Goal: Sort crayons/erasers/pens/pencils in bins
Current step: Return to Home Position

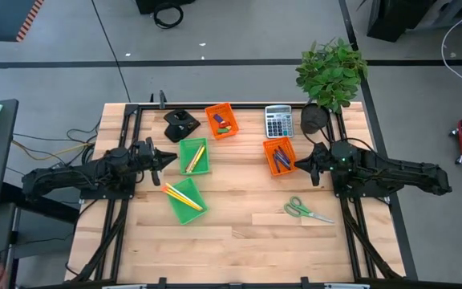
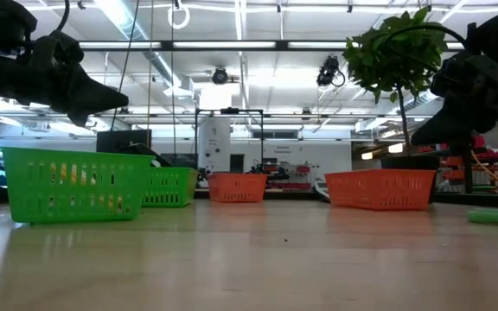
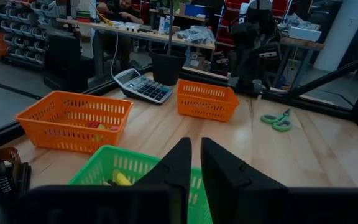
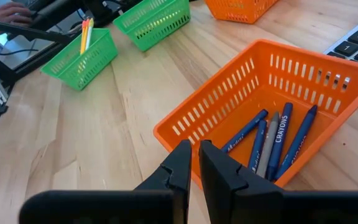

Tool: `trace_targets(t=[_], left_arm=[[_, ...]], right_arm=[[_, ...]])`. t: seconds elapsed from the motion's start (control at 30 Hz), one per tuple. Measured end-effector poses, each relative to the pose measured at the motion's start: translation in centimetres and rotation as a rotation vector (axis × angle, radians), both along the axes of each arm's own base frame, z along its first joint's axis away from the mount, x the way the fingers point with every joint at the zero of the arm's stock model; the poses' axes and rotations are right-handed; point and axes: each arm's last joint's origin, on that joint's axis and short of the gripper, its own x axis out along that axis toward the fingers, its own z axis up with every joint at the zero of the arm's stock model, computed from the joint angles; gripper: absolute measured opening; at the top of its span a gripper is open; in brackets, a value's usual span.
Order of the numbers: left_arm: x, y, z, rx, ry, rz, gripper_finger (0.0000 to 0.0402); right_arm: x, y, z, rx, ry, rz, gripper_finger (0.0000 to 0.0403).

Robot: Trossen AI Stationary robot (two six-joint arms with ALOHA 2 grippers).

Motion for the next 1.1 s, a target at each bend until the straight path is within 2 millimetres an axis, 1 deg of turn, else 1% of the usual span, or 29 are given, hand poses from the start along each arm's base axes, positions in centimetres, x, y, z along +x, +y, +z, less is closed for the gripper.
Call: trace_targets(t=[0.23,0.57,0.87,1.1], left_arm=[[0.0,0.0,0.0,0.0,0.0,0.0,0.0037],[0.0,0.0,0.0,0.0,0.0,0.0,0.0045],[0.0,0.0,0.0,0.0,0.0,0.0,0.0035],[0.0,0.0,0.0,0.0,0.0,0.0,0.0043]], right_arm=[[0.0,0.0,0.0,0.0,0.0,0.0,0.0039],[0.0,0.0,0.0,0.0,0.0,0.0,0.0039],[0.0,0.0,0.0,0.0,0.0,0.0,0.0039],[0.0,0.0,0.0,0.0,0.0,0.0,0.0039]])
